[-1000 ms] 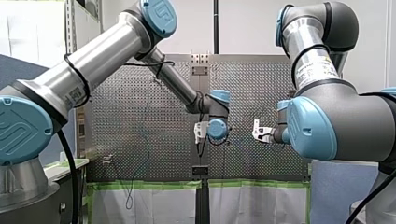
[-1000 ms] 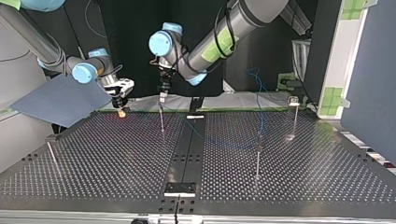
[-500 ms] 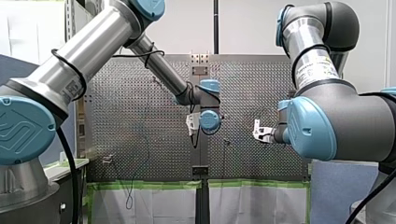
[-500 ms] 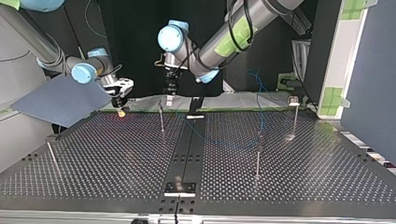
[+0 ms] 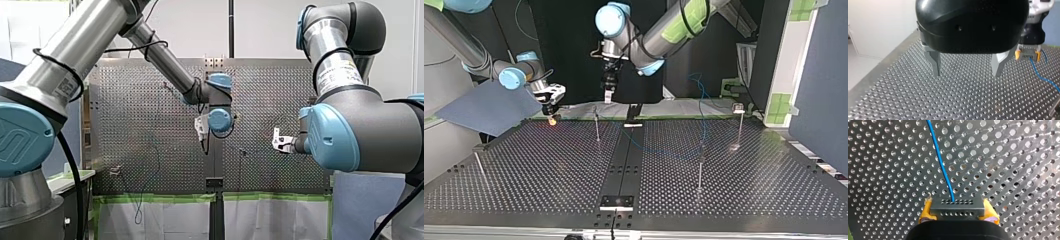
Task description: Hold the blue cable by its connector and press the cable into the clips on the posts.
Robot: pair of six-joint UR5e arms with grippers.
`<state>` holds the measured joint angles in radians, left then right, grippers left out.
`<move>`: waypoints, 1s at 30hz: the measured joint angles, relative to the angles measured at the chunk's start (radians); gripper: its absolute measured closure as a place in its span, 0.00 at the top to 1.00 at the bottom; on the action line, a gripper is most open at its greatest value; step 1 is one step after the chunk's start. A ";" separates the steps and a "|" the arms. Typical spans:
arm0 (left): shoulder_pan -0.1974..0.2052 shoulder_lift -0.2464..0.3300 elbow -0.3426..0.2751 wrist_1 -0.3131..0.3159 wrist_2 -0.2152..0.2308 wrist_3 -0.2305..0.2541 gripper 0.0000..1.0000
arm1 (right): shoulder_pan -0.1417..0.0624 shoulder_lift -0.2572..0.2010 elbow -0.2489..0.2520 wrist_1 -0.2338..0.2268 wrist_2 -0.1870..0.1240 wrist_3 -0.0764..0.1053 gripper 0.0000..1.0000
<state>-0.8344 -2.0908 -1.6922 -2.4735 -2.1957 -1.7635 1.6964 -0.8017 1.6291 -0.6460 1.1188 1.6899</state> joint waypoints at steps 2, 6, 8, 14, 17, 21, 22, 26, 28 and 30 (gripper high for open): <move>-0.004 0.018 -0.018 -0.001 0.000 -0.003 1.00 | -0.001 0.000 0.000 0.002 0.000 0.000 0.00; -0.011 0.055 -0.055 -0.001 -0.001 -0.007 1.00 | -0.004 0.000 0.000 0.006 0.000 -0.001 0.00; -0.013 0.070 -0.071 -0.002 -0.005 -0.008 1.00 | -0.005 0.000 0.000 0.007 0.000 -0.001 0.00; -0.018 0.119 -0.119 -0.002 -0.019 -0.010 1.00 | -0.005 0.000 0.000 0.011 0.000 -0.003 0.00; -0.020 0.143 -0.143 -0.001 -0.017 -0.015 1.00 | -0.006 0.000 0.000 0.014 0.000 -0.006 0.00; -0.024 0.178 -0.179 0.000 -0.018 -0.022 1.00 | -0.006 -0.001 0.000 0.020 0.001 -0.015 0.00; -0.025 0.187 -0.187 0.002 -0.017 -0.024 1.00 | -0.006 -0.001 0.000 0.021 0.002 -0.017 0.00; -0.027 0.223 -0.223 0.023 -0.001 -0.048 1.00 | -0.006 -0.008 0.000 0.024 0.004 -0.022 0.00; -0.026 0.242 -0.242 0.033 0.012 -0.064 1.00 | -0.006 -0.016 0.000 0.025 0.008 -0.025 0.00; -0.023 0.255 -0.259 0.037 0.027 -0.080 1.00 | -0.007 -0.021 0.000 0.026 0.011 -0.027 0.00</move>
<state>-0.8576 -1.8361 -1.9513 -2.4369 -2.1683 -1.8440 1.6898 -0.8227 1.6291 -0.6196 1.1298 1.6628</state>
